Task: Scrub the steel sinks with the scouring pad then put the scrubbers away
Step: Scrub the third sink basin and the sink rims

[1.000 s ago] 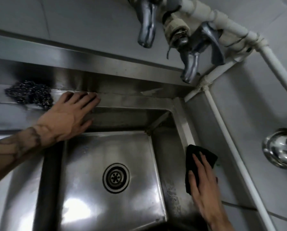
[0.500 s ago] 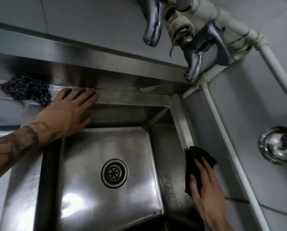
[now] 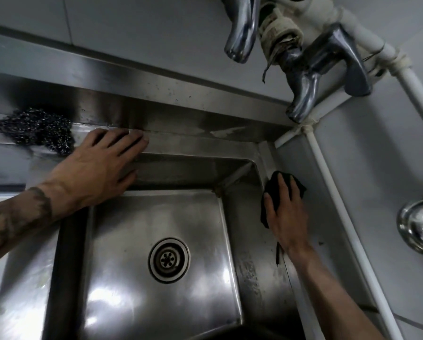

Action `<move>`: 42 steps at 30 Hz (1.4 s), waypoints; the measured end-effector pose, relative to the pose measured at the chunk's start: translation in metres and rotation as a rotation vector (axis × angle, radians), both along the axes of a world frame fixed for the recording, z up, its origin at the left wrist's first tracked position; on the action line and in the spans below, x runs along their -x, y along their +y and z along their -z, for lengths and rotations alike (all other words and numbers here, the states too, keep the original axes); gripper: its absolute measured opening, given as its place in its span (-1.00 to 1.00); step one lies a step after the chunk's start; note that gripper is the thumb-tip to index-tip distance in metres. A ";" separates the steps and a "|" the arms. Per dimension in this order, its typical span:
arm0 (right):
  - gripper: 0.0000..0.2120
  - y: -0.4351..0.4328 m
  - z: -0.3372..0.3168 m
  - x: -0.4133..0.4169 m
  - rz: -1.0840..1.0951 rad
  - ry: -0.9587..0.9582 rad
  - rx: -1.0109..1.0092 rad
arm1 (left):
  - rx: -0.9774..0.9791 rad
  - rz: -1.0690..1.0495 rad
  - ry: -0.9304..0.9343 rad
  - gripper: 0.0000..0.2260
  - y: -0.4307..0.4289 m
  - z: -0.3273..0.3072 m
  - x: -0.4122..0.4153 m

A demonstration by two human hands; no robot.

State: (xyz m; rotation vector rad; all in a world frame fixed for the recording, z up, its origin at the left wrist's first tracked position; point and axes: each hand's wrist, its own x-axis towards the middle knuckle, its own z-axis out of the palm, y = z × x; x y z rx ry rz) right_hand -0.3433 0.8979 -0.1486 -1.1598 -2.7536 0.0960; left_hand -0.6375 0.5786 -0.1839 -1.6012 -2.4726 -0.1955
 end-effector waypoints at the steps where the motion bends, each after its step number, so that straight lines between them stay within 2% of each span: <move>1: -0.42 0.005 0.001 0.009 0.000 0.018 0.007 | 0.000 -0.002 0.002 -0.34 0.000 0.000 0.000; 9: -0.38 0.045 -0.003 0.077 0.112 0.107 0.112 | 0.023 -0.010 0.020 -0.34 0.001 0.002 0.000; 15: -0.41 0.036 0.005 0.054 -0.053 0.114 0.005 | 0.036 -0.014 0.013 -0.34 0.001 -0.002 -0.002; 23: -0.39 0.056 0.005 0.096 -0.102 0.057 -0.034 | 0.094 -0.026 0.003 -0.32 0.000 -0.005 -0.001; 30: -0.46 0.035 -0.003 0.015 -0.175 0.008 0.022 | 0.088 -0.003 -0.004 -0.34 -0.003 -0.011 -0.005; 42: -0.43 -0.115 -0.029 -0.208 0.054 -0.105 0.177 | -0.060 0.061 -0.124 -0.47 -0.091 -0.015 -0.085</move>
